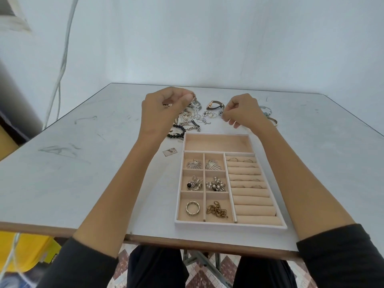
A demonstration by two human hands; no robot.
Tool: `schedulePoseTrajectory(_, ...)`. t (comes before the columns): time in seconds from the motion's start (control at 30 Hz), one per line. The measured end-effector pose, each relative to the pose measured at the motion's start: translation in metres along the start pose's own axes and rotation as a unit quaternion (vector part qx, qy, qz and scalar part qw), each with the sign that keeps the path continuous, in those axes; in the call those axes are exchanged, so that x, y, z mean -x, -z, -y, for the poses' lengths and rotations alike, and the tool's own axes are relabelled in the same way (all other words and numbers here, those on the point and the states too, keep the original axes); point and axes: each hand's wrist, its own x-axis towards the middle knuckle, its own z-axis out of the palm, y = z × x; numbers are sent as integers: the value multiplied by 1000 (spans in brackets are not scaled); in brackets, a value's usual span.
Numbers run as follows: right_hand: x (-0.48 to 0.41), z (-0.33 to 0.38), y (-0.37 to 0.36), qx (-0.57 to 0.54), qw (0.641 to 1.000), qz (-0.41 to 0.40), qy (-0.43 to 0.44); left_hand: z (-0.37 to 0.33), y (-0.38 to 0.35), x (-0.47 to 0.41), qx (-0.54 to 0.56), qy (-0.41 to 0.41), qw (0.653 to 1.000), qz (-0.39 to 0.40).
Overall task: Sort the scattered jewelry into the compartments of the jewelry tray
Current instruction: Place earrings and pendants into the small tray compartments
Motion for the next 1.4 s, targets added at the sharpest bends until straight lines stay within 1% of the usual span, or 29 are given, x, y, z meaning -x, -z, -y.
schedulePoseTrajectory(0.1,8,8,5,-43,999,14,4,-8,8,15,34,4,999,10)
schedulePoseTrajectory(0.23,27,18,13,-91,994,61,14,-13,17,35,61,1,998,25)
schedulePoseTrajectory(0.4,56,31,15,-117,988,91,36,-15,23,53,56,-16,997,41)
schedulePoseTrajectory(0.53,75,41,13,-148,983,95,50,-15,30,64,53,-28,996,62)
schedulePoseTrajectory(0.77,103,40,13,-177,974,116,79,-9,42,87,49,-32,991,119)
schedulePoseTrajectory(0.9,108,38,14,-178,974,116,82,-4,46,99,-6,-84,978,189)
schedulePoseTrajectory(1.03,107,37,15,-171,976,110,81,-2,48,107,-61,-75,965,243)
schedulePoseTrajectory(1.2,109,38,15,-158,977,112,84,-3,47,111,-111,-73,950,281)
schedulePoseTrajectory(1.4,111,39,15,-145,979,118,88,0,48,112,-151,-71,937,308)
